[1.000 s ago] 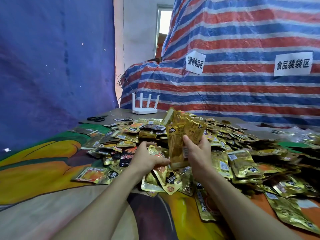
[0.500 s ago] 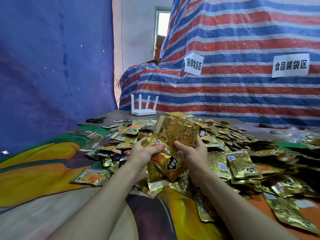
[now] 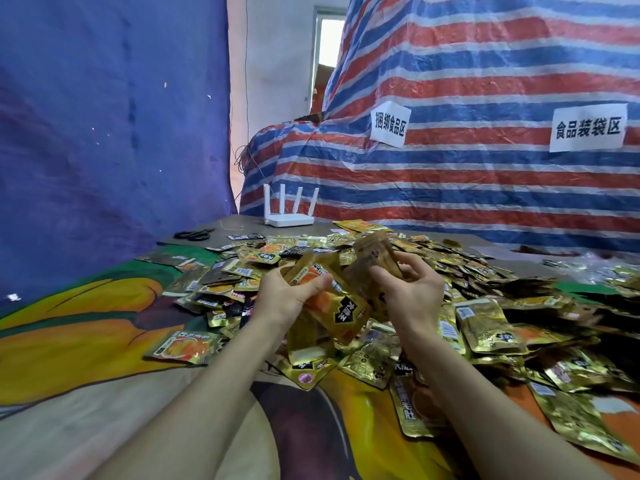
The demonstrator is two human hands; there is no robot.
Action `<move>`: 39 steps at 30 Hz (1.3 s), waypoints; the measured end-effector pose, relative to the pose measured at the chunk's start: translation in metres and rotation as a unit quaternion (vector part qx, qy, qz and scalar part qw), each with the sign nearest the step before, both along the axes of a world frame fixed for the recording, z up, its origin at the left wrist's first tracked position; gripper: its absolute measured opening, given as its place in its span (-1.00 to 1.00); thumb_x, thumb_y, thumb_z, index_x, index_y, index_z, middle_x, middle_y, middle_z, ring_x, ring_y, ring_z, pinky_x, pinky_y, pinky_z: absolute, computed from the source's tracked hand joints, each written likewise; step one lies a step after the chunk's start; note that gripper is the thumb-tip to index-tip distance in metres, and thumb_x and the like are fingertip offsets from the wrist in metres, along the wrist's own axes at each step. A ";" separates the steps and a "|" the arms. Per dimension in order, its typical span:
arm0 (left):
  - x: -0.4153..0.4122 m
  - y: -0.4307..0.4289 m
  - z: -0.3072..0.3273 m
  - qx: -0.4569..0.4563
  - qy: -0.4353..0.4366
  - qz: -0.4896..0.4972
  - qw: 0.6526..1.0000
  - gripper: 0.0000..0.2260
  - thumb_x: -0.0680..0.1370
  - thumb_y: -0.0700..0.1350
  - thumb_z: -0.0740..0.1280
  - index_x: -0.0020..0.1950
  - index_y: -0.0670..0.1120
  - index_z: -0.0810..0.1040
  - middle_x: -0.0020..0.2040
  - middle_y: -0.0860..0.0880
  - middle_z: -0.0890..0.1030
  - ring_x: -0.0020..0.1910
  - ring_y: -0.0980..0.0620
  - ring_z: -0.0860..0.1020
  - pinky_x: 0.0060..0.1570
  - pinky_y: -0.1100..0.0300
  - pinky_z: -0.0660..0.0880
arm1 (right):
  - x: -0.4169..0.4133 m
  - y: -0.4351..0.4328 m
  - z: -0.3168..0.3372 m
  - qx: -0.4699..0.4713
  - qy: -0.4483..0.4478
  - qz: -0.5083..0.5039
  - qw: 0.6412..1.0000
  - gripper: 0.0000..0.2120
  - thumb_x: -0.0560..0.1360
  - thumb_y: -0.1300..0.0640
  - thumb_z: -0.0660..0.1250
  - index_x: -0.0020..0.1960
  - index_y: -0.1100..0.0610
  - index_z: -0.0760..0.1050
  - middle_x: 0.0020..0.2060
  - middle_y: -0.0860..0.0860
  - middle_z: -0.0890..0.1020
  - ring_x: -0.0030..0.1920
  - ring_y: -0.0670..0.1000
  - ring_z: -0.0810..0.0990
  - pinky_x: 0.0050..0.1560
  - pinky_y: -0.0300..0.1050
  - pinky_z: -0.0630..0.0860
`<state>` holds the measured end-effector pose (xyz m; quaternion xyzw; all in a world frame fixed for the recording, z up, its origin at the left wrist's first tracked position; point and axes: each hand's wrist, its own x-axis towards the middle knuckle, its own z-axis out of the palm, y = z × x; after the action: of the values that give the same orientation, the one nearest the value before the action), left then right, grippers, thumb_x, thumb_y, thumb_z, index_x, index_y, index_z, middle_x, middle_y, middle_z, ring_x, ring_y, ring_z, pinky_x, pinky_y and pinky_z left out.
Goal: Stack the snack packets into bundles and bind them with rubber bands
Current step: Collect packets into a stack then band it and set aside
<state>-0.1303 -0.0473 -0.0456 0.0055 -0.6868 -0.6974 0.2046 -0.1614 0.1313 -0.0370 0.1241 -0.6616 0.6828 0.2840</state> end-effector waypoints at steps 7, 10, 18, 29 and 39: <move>0.005 0.007 0.000 -0.130 0.089 -0.056 0.986 -0.70 0.35 0.00 0.58 -0.02 -0.02 0.56 -0.12 -0.10 0.70 -0.12 -0.05 0.70 -0.17 0.06 0.67 | 0.006 0.003 0.009 0.135 0.013 0.134 0.982 -0.89 0.43 0.19 0.55 -0.04 0.15 0.73 -0.18 0.07 0.73 -0.17 0.11 0.73 -0.23 -0.04 0.68; 0.002 0.005 -0.002 -0.132 0.085 -0.028 0.987 -0.71 0.41 -0.10 0.59 -0.04 0.01 0.51 -0.18 -0.06 0.68 -0.19 0.01 0.69 -0.24 0.20 0.62 | 0.011 0.002 0.010 0.069 0.012 0.137 0.988 -0.74 0.38 0.00 0.57 -0.11 0.20 0.71 -0.20 0.20 0.71 -0.14 0.29 0.69 -0.18 0.17 0.64; 0.002 0.012 0.001 -0.006 0.046 -0.035 0.998 -0.47 0.23 0.01 0.63 0.12 -0.07 0.56 0.00 -0.12 0.70 -0.02 -0.12 0.69 0.04 -0.07 0.65 | 0.009 -0.013 0.004 0.036 -0.026 0.162 0.986 -0.64 0.66 -0.02 0.24 -0.01 0.22 0.68 -0.06 0.27 0.70 -0.02 0.27 0.69 0.03 0.24 0.60; 0.005 0.018 0.008 0.200 0.061 -0.049 0.977 -0.33 0.09 0.13 0.62 0.13 -0.05 0.56 -0.04 -0.04 0.74 -0.02 -0.05 0.71 -0.04 0.06 0.63 | 0.018 -0.035 -0.010 0.193 0.019 0.224 0.955 -0.69 0.71 -0.07 0.09 0.24 0.03 0.53 0.07 -0.07 0.68 0.11 -0.13 0.65 0.14 -0.16 0.57; 0.013 0.033 -0.008 0.037 0.056 -0.128 0.989 -0.48 0.29 -0.17 0.30 0.26 -0.10 0.38 -0.03 -0.08 0.59 -0.07 0.02 0.59 -0.22 0.23 0.53 | 0.016 -0.045 -0.023 -0.057 -0.048 0.251 0.965 -0.69 0.27 0.15 0.17 -0.11 0.10 0.62 -0.23 0.05 0.69 -0.19 0.04 0.65 -0.23 -0.10 0.55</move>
<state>-0.1175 -0.0139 -0.0539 -0.1144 -0.6428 -0.7422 0.1514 -0.1454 0.0867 -0.0598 0.2367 -0.5818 0.7741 0.0787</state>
